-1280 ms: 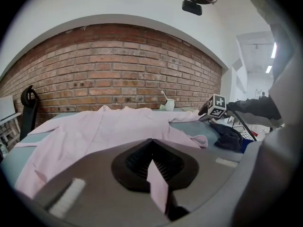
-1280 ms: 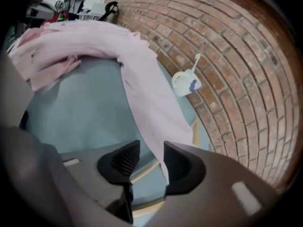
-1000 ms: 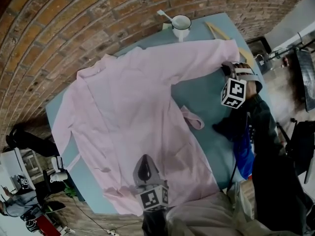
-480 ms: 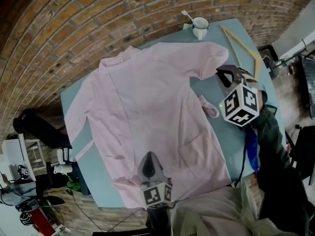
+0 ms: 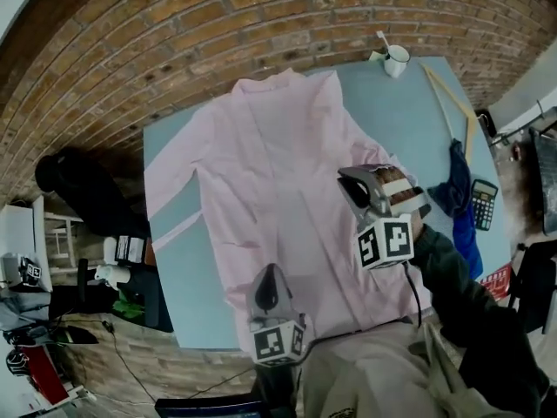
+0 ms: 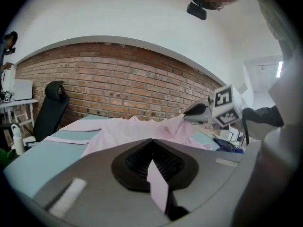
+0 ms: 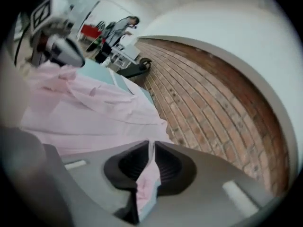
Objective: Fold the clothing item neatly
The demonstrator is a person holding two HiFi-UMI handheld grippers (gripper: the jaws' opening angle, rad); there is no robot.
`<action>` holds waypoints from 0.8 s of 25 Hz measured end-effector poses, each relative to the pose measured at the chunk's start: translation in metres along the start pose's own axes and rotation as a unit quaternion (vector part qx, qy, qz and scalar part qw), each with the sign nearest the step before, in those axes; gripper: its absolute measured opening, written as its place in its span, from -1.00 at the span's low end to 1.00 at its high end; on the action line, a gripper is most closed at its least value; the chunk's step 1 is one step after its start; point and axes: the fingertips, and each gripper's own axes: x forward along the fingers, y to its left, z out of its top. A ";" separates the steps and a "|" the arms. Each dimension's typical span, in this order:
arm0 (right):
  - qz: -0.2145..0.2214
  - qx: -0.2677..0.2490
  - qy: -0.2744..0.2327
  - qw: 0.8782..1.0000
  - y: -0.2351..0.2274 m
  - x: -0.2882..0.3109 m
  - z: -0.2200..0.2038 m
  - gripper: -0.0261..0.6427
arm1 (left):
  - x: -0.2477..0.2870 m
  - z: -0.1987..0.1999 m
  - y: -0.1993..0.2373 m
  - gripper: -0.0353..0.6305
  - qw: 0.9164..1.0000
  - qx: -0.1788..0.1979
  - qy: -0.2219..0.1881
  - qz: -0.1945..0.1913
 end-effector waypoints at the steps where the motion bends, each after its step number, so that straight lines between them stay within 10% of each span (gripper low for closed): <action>1: -0.015 -0.033 -0.007 0.999 0.013 0.001 0.010 -0.75 | -0.006 0.002 0.009 -0.88 1.000 -0.003 -0.003 0.006; 8: 0.004 0.005 -0.022 1.000 0.057 -0.005 0.035 -0.58 | -0.029 0.002 0.077 -0.88 0.999 -0.022 -0.002 0.043; 10: 0.023 0.043 -0.011 0.999 0.062 -0.007 0.034 -0.92 | -0.027 -0.003 0.106 -0.88 0.997 -0.028 0.006 0.065; 20: 0.046 0.156 -0.037 0.986 0.081 0.008 0.086 -0.92 | 0.022 0.010 0.270 -0.88 0.984 -0.021 0.046 0.173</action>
